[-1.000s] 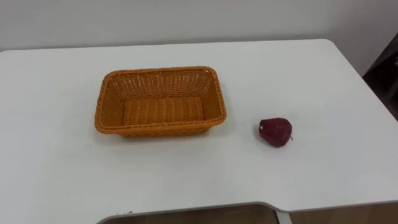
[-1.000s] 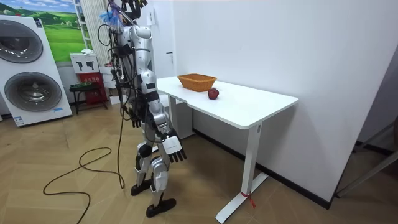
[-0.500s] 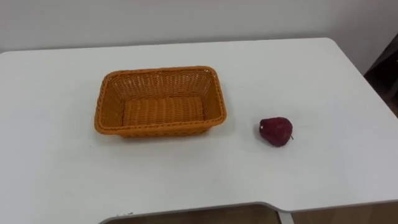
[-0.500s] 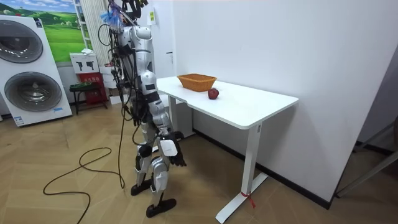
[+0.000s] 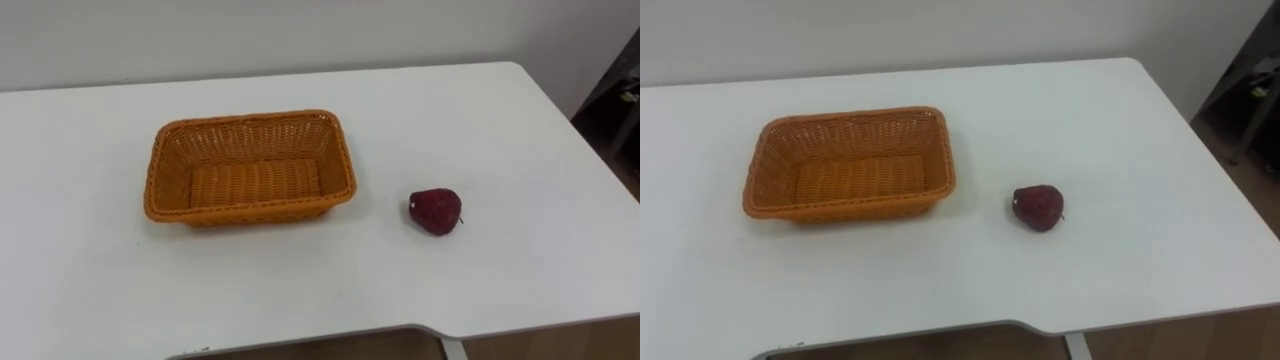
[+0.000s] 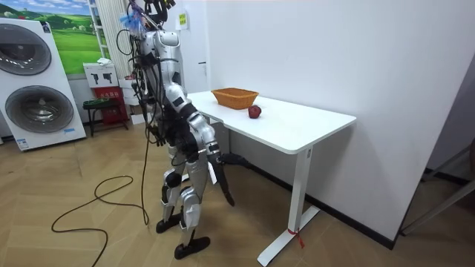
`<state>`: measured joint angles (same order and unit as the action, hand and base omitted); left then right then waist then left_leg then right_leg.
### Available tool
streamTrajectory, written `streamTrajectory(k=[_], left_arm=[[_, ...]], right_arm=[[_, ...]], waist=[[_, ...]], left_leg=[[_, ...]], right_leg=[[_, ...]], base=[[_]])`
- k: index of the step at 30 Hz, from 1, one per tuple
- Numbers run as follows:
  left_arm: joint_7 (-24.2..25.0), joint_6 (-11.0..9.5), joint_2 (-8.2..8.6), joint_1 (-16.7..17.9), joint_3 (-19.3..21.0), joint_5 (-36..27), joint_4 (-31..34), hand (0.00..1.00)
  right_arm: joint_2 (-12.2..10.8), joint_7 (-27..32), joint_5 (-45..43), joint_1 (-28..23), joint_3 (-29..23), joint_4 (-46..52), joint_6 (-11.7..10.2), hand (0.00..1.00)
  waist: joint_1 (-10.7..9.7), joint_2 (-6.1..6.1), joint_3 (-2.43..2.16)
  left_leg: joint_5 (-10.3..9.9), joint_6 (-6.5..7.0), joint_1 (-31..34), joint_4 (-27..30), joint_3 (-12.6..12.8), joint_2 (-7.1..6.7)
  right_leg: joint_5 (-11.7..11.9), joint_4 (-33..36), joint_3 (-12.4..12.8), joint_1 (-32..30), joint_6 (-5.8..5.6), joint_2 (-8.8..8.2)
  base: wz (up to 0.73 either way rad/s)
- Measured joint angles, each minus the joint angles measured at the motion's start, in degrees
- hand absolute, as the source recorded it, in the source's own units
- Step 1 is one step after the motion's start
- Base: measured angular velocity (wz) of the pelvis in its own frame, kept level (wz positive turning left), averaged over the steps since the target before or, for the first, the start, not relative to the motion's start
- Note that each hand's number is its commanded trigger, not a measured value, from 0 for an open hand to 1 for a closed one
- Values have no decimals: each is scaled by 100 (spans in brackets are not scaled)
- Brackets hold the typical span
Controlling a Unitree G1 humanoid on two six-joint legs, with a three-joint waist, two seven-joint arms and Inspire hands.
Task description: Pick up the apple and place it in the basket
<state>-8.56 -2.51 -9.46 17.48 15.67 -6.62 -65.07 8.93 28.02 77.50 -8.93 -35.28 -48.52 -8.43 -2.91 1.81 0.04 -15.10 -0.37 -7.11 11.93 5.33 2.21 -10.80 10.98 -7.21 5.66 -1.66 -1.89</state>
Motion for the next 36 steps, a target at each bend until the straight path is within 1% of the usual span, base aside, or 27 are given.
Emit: streamTrajectory(k=[1, 3, 4, 5, 6, 7, 8, 9, 10, 12, 13, 14, 15, 16, 17, 18, 19, 20, 22, 25, 27, 30, 31, 34, 36], left_arm=[[0, -13, 0, 0, 0, 1, 0, 0], [-1, -15, -1, 0, -6, 21, 2, 0], [-2, -13, -1, 2, -13, 32, 19, 0], [-2, -14, 1, -1, -21, 80, 108, 0], [-2, -32, -1, -25, -20, 116, 119, 0], [-2, -44, -2, -32, -18, 131, 119, 0], [-1, -51, -2, -39, -23, 198, 119, 0], [0, -63, -2, -38, -40, 235, 114, 0], [-3, -73, -7, -35, -73, 238, 112, 0], [1, -147, -19, -29, -233, 297, 96, 0], [4, -167, -17, -36, -253, 340, 96, 0], [10, -183, -18, -52, -294, 355, 105, 0], [17, -221, -21, -55, -358, 353, 115, 0], [24, -246, -20, -68, -431, 394, 109, 0], [24, -252, -23, -90, -481, 408, 99, 0], [25, -263, -23, -136, -535, 419, 77, 0], [30, -276, -21, -145, -606, 417, 71, 0], [36, -279, -20, -143, -643, 425, 71, 0], [110, -278, -21, -165, -741, 512, 102, 0], [183, -278, -21, -212, -759, 515, 104, 0], [190, -279, -22, -252, -756, 508, 104, 0], [194, -279, -41, -240, -750, 508, 104, 0], [193, -279, -42, -239, -750, 508, 103, 0], [191, -281, -44, -259, -767, 507, 103, 0], [192, -282, -45, -283, -821, 508, 105, 0]], right_arm=[[2, 195, -109, -7, -11, 168, -51, 0], [10, 969, -826, 5, -29, 954, -198, 0], [16, 1146, -1056, 4, -21, 1149, -236, 0], [32, 1497, -1550, 5, 27, 1547, -293, 0], [47, 1810, -2067, 42, 48, 1891, -335, 0], [65, 1955, -2315, 85, 49, 2025, -351, 0], [94, 2247, -2807, 146, 53, 2355, -365, 0], [117, 2510, -3324, 155, 92, 2736, -428, 0], [140, 2620, -3590, 150, 142, 2890, -478, 0], [290, 2984, -4341, 154, 362, 3288, -689, 0], [323, 3062, -4519, 154, 420, 3353, -722, 0], [357, 3148, -4880, 145, 544, 3420, -808, 0], [355, 3187, -5210, 82, 698, 3588, -832, 0], [352, 3198, -5553, 74, 837, 3746, -835, 0], [353, 3195, -5718, 74, 902, 3832, -836, 0], [356, 3178, -6127, 78, 1073, 3950, -838, 0], [358, 3109, -6515, 78, 1278, 4064, -840, 0], [363, 3047, -6705, 78, 1375, 4089, -842, 0], [373, 2798, -7257, 78, 1700, 4160, -840, 0], [374, 2507, -7530, 78, 2023, 4251, -839, 0], [373, 2161, -7583, 81, 2295, 4281, -838, 0], [390, 1796, -7603, 78, 2580, 4282, -824, 0], [395, 1720, -7604, 78, 2637, 4281, -823, 0], [430, 1328, -7633, 73, 3034, 4193, -817, 0], [450, 1135, -7710, 80, 3192, 4034, -811, 0]], waist=[[0, 1, 0], [-11, -8, 6], [-9, -14, 1], [-8, -14, 8], [7, -10, 5], [6, -6, 5], [16, -4, 11], [22, -8, 10], [22, -7, 10], [43, 7, 18], [51, 14, 19], [60, -6, 9], [110, 20, 24], [125, 14, 27], [141, -1, 21], [188, -7, 16], [200, -40, -3], [204, -40, -3], [318, -33, -2], [405, -30, -2], [492, -27, -3], [515, -19, 2], [519, -18, 4], [516, -8, 8], [520, -5, 25]], left_leg=[[0, 0, 15, 0, 0, 0], [1, 1, 103, 35, 0, -1], [1, 1, 129, 42, 1, -1], [2, 2, 183, 59, 0, -1], [9, 6, 226, 61, -1, -3], [10, 7, 243, 63, 0, -4], [13, 9, 257, 63, 9, -6], [14, 9, 268, 64, 19, -7], [13, 9, 278, 64, 19, -8], [14, 9, 311, 64, 17, -9], [14, 9, 319, 66, 17, -9], [14, 8, 336, 73, 11, -7], [14, 9, 338, 72, 11, -7], [14, 8, 353, 70, 14, -7], [14, 9, 362, 66, 14, -8], [16, 10, 364, 53, 35, -6], [18, 9, 357, 50, 39, -3], [18, 9, 348, 46, 40, -2], [18, 9, 343, 41, 46, -2], [18, 9, 340, 40, 46, 0], [18, 9, 344, 39, 23, 1], [19, 8, 346, 30, -8, 8], [19, 8, 346, 29, -12, 8], [19, 8, 307, 24, -46, 6], [19, 7, 255, 4, -65, 6]], right_leg=[[-7, 15, 2, -21, 1, 0], [-21, 77, 24, -121, 5, -2], [-21, 83, 24, -145, 5, -2], [-21, 90, 20, -197, 6, -4], [-21, 107, 26, -249, 6, -5], [-21, 126, 33, -275, 6, -6], [-26, 161, 53, -308, 5, -8], [-27, 165, 59, -327, 5, -8], [-27, 160, 59, -334, 5, -8], [-27, 151, 54, -364, 5, -7], [-27, 150, 55, -371, 5, -7], [-27, 141, 54, -378, 5, -5], [-26, 144, 62, -388, 6, -3], [-26, 156, 68, -413, 6, -4], [-26, 159, 70, -426, 6, -5], [-25, 173, 86, -456, 7, -4], [-24, 172, 87, -454, 8, -1], [-23, 173, 87, -450, 9, 0], [-20, 166, 85, -455, 11, 1], [-20, 162, 75, -458, 11, -1], [-20, 156, 47, -442, 11, -2], [-20, 148, -55, -415, 11, -5], [-20, 143, -72, -410, 11, -5], [-15, 65, -88, -342, 17, -2], [-15, 61, -89, -302, 17, 0]], base=[[0], [0], [0], [0], [0], [-3], [-5], [-4], [0], [0], [0], [0], [0], [-4], [-6], [-5], [-5], [0], [0], [0], [6], [7], [0], [4], [0]])
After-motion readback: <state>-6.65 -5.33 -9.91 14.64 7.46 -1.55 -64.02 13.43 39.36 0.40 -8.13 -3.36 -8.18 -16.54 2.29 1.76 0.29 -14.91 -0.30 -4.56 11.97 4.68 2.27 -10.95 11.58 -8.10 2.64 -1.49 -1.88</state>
